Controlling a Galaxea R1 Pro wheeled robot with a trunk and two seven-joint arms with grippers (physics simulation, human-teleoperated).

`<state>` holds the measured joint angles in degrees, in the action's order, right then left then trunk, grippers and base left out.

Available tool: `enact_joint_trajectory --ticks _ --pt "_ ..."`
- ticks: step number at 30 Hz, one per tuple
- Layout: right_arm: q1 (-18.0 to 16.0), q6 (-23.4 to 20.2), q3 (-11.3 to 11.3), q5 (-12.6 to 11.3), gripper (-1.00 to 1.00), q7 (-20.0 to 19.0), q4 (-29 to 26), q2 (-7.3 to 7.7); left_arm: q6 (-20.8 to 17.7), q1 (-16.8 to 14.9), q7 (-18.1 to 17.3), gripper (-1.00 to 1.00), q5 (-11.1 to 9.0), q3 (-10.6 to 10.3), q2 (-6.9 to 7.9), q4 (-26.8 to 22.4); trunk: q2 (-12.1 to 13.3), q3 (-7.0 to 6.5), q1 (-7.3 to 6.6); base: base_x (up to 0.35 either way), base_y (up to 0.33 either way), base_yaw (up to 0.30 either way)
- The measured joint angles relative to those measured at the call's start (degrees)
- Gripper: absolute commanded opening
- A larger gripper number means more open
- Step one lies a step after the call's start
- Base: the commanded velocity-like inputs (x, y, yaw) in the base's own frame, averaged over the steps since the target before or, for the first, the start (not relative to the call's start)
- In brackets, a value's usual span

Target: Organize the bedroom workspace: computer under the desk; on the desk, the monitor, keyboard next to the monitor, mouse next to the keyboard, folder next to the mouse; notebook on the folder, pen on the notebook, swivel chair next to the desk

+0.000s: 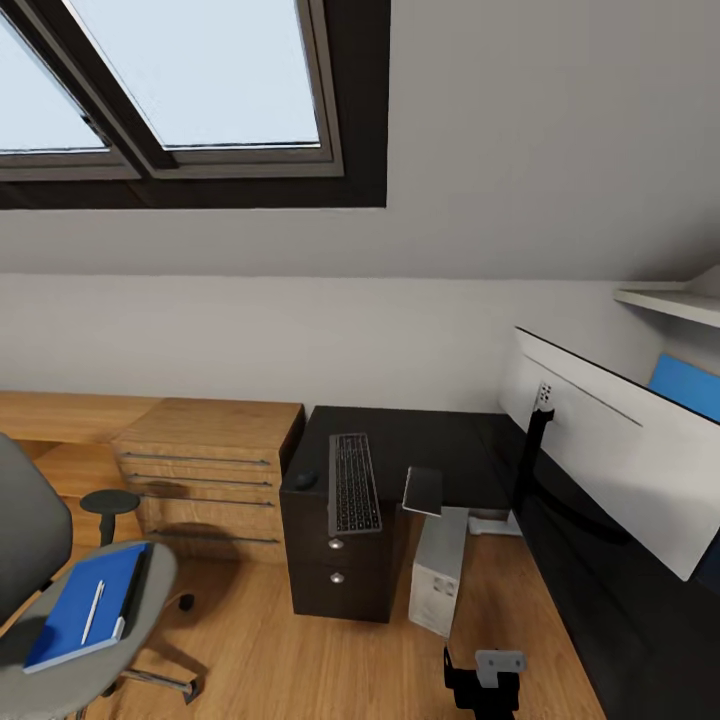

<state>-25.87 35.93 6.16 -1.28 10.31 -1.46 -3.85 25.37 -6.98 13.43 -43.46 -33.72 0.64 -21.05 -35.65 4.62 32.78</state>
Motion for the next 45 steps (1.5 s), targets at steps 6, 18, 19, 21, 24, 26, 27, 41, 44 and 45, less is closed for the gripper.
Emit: enact_joint_trajectory --ticks 6,18,19,21,24,26,27,41,44,45 --pt "0.0 0.3 0.2 0.1 1.0 0.1 -0.5 0.0 5.0 0.0 0.1 1.0 1.5 -2.5 -0.06 -1.5 0.0 0.01 0.0 0.0 0.0 0.0" --pt "-0.2 -6.5 -0.5 -0.3 1.0 2.6 -19.5 0.39 -20.2 0.0 20.0 1.0 4.1 -2.4 4.37 -40.7 0.0 0.01 0.0 0.0 0.0 0.0" --pt "-0.4 -9.8 -0.5 -0.4 1.0 3.2 -21.3 0.46 -23.4 0.0 21.2 1.0 4.1 -1.5 4.59 -44.5 0.0 0.0 0.0 0.0 0.0 0.0" --pt "-2.0 -16.2 -0.8 -0.7 1.0 3.9 -24.2 0.94 -29.9 -0.7 22.4 1.0 4.1 1.7 4.4 -51.1 0.0 -0.01 0.0 0.0 0.0 0.0" --pt "-6.3 -22.1 -1.8 -3.3 1.0 4.1 -25.9 1.65 -37.8 -3.8 22.9 1.0 4.2 5.7 3.18 -55.9 0.0 -0.02 0.0 0.0 0.0 0.0" --pt "-10.4 -26.7 -2.4 -7.5 1.0 4.3 -26.3 2.04 -41.8 -7.0 23.0 1.0 4.3 8.3 2.24 -57.3 0.0 -0.01 0.0 0.0 0.0 0.0" --pt "-12.6 -29.3 -2.6 -9.8 1.0 4.3 -26.4 2.49 -42.9 -8.4 23.0 1.0 4.0 9.8 1.96 -57.7 0.0 -0.02 0.0 0.0 0.0 0.0" --pt "-19.1 -37.7 -3.0 -25.6 1.0 4.3 -23.6 8.2 -43.4 -10.7 22.4 1.0 4.1 14.6 4.86 -61.4 0.0 0.01 0.0 0.0 0.0 0.0" --pt "-19.1 -37.7 -3.0 -26.0 1.0 4.1 -23.7 9.37 -43.5 -10.8 22.4 1.0 3.9 14.5 5.6 -64.3 0.0 0.01 0.0 0.0 0.0 0.0" --pt "-19.1 -37.7 -3.0 -26.1 1.0 4.0 -23.7 9.44 -43.5 -10.8 22.4 1.0 3.9 14.4 5.71 -65.2 0.0 0.01 0.0 0.0 0.0 0.0"
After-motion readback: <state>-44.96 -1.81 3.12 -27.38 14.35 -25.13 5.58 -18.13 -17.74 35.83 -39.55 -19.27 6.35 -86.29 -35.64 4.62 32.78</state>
